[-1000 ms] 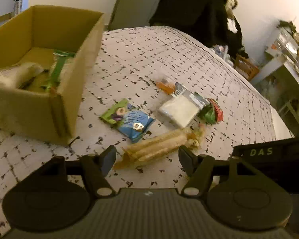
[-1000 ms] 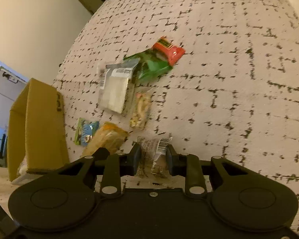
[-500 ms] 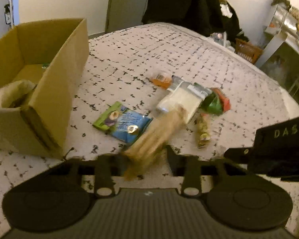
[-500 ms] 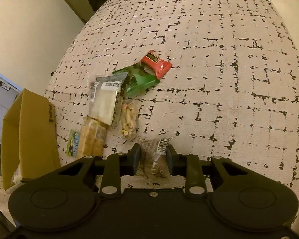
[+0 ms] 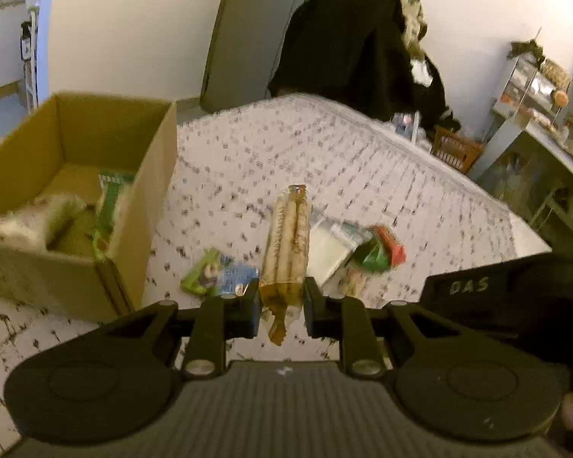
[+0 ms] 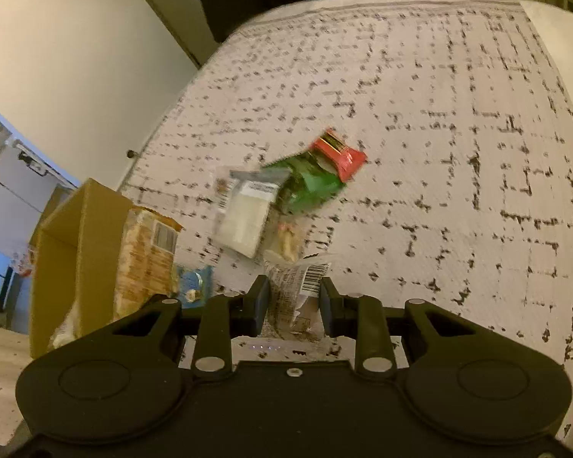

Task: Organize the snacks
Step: 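Carry both snacks over the box and open both grippers to drop them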

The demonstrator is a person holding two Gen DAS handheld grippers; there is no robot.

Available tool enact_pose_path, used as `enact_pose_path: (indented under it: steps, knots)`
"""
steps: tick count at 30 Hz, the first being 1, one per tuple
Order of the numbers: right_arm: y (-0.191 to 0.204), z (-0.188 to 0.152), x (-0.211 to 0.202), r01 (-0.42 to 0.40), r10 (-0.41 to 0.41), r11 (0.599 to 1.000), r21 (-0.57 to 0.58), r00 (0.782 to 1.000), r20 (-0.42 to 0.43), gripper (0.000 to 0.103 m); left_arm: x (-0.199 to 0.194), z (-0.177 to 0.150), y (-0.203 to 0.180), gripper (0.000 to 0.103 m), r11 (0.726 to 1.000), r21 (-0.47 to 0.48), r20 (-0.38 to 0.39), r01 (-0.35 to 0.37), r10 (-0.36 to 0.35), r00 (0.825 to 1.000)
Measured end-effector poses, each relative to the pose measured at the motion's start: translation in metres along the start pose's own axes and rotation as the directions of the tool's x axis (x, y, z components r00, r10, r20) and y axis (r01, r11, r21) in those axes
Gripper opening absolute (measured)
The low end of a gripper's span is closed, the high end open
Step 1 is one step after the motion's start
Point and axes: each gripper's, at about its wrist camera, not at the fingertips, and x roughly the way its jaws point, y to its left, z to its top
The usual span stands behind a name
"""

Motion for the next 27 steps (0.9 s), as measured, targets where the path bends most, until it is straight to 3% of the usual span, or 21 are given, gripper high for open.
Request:
enact_pose_path:
  steps: [9, 27]
  knots:
    - [0.021, 0.008, -0.022, -0.071, 0.076, 0.995, -0.067, 0.994, 0.073, 0.028, -0.040, 0.030, 0.006, 0.020, 0.999, -0.040, 0.092, 0.008, -0.005, 0.996]
    - [0.085, 0.018, -0.029, -0.158, 0.191, 0.963, -0.219, 0.972, 0.137, 0.028, -0.084, 0.072, 0.061, 0.020, 0.988, -0.135, 0.202, -0.080, 0.106, 0.974]
